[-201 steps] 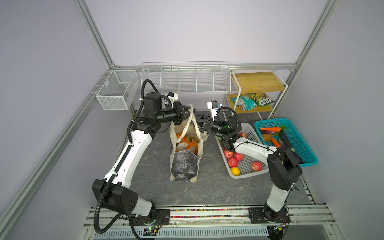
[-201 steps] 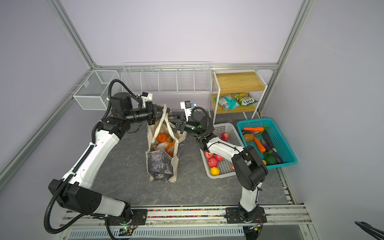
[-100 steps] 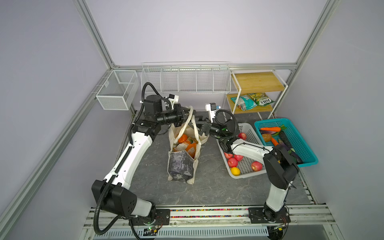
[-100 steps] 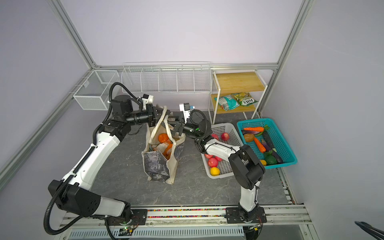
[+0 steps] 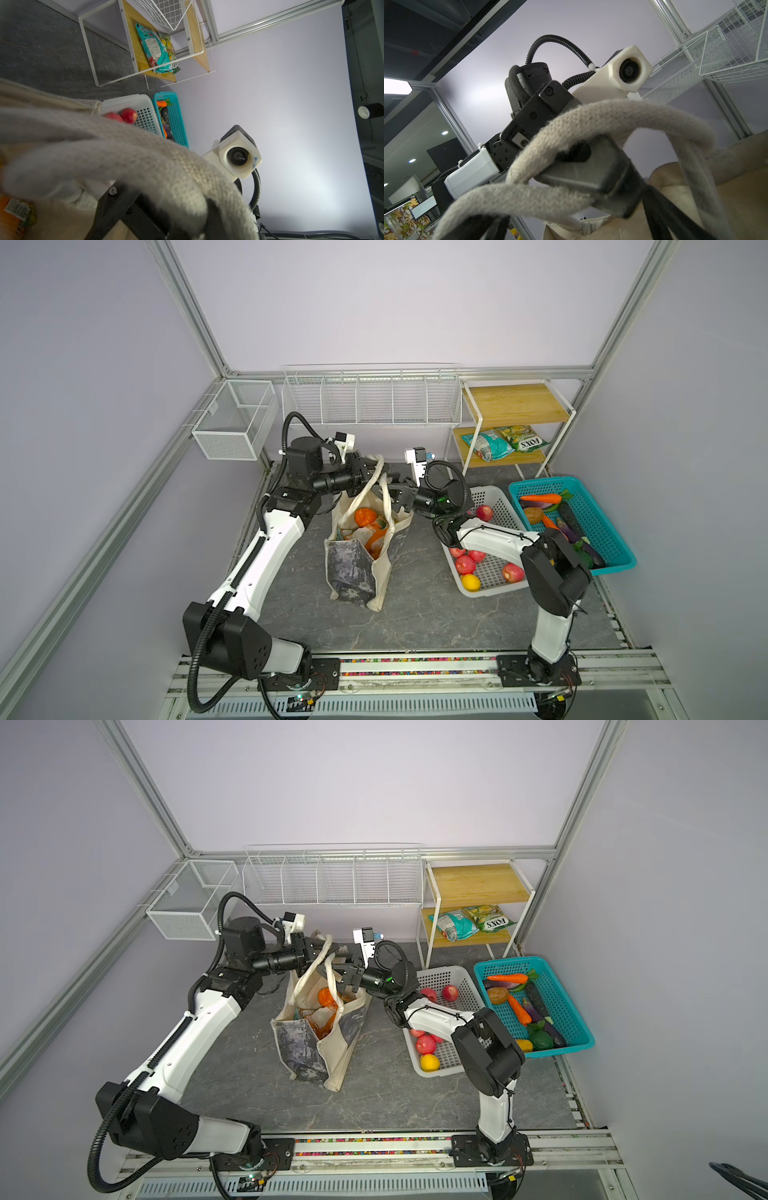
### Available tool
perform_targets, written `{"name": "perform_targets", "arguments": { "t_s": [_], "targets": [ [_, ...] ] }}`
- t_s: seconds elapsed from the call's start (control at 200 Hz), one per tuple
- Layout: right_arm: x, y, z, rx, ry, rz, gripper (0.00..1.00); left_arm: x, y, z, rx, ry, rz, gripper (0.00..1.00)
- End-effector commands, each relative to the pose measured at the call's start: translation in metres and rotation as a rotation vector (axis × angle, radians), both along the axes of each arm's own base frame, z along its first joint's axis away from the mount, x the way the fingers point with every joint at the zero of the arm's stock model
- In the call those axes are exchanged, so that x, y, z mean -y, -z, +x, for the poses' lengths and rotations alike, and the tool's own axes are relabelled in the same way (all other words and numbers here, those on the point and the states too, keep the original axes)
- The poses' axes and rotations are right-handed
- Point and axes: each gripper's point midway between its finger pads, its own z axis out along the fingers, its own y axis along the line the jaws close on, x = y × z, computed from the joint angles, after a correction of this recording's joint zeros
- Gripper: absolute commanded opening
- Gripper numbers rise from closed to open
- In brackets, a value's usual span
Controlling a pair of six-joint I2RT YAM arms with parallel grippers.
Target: Place the food into the grocery bag and tie it
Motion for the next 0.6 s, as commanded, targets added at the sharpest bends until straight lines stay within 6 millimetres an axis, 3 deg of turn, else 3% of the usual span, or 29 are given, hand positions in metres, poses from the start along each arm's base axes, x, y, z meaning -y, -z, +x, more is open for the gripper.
{"name": "perform_targets", "arguments": {
  "t_s": [0.0,0.21,0.595],
  "targets": [
    [0.016,-0.08,-0.054,0.208,-0.086,0.204,1.0,-0.019,0.041,0.025,-0.032,-0.15,0.114,0.0],
    [0.019,-0.086,-0.058,0.191,-0.101,0.211,0.99,-0.031,0.05,0.03,0.012,-0.216,0.182,0.0],
    [0.02,-0.102,-0.057,0.173,-0.12,0.237,0.98,-0.05,0.049,0.034,0.11,-0.308,0.293,0.0]
  ]
}}
